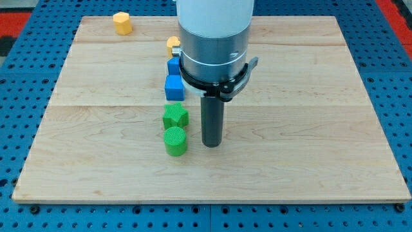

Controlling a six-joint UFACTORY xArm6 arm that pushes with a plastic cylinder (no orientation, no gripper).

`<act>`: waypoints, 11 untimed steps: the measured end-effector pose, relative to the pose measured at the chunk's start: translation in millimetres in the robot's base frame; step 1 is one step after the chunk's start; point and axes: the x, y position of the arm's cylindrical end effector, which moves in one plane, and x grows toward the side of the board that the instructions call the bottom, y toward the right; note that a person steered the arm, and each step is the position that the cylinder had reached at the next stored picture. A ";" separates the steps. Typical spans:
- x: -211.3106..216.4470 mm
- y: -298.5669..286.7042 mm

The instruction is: Push your arm to the right side of the board

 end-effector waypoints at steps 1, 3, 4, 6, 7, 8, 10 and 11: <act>0.0 -4.6; 6.3 -14.8; 8.0 -21.9; 16.2 28.4; 16.2 94.8; 16.2 135.9; 16.1 219.2; 16.1 257.7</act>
